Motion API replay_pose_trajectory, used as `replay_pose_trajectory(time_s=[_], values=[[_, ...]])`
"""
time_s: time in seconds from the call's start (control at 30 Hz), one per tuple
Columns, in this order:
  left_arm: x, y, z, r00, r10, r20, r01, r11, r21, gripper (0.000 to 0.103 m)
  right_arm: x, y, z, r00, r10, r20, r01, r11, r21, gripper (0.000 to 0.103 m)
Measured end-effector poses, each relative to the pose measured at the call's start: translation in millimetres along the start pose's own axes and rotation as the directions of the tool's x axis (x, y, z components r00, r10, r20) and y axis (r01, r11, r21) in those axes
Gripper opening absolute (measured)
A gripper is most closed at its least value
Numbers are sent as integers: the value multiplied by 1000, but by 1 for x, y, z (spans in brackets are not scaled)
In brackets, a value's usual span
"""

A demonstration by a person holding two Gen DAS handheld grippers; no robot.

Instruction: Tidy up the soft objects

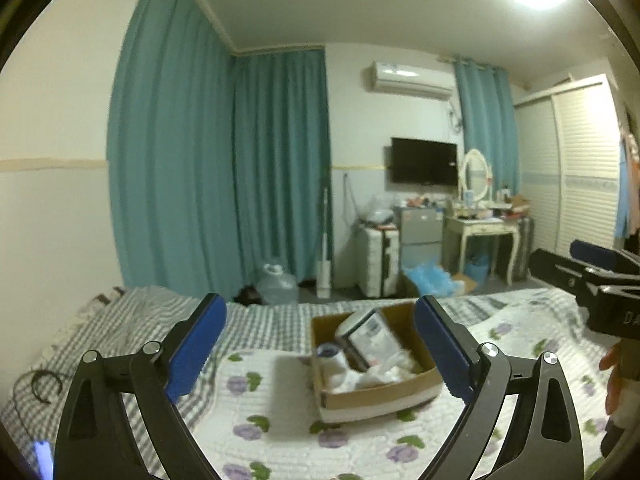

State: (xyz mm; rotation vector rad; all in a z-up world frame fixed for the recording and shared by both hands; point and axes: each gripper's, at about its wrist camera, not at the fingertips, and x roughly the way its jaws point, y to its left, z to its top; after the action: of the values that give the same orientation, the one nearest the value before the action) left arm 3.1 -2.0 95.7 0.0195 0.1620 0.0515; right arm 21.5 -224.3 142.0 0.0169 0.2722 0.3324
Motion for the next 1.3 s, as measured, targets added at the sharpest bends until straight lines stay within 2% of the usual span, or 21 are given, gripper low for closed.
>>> replay_pose_trajectory(time_s=[0.13, 0.27, 0.43, 0.63, 0.87, 1.3], values=[[18, 2, -36, 999, 39, -29, -38, 999, 24, 97, 26, -2, -42, 1000, -11, -27, 12, 1000, 5, 103], [38, 1, -71, 995, 28, -96, -25, 999, 29, 97, 53, -9, -80, 995, -26, -95, 28, 999, 18, 103], [55, 4, -92, 988, 30, -153, -26, 999, 29, 97, 70, -21, -108, 989, -41, -139, 50, 997, 58, 103], [53, 3, -95, 985, 13, -175, -9, 1000, 24, 97, 71, -18, -109, 989, -44, -144, 51, 998, 45, 103], [47, 4, -90, 988, -2, -157, 3, 1000, 7, 97, 67, -11, -105, 990, -35, -140, 41, 998, 41, 103], [50, 4, -91, 985, -14, -170, 13, 1000, -8, 97, 64, -2, -105, 992, -19, -122, 21, 1000, 11, 103]])
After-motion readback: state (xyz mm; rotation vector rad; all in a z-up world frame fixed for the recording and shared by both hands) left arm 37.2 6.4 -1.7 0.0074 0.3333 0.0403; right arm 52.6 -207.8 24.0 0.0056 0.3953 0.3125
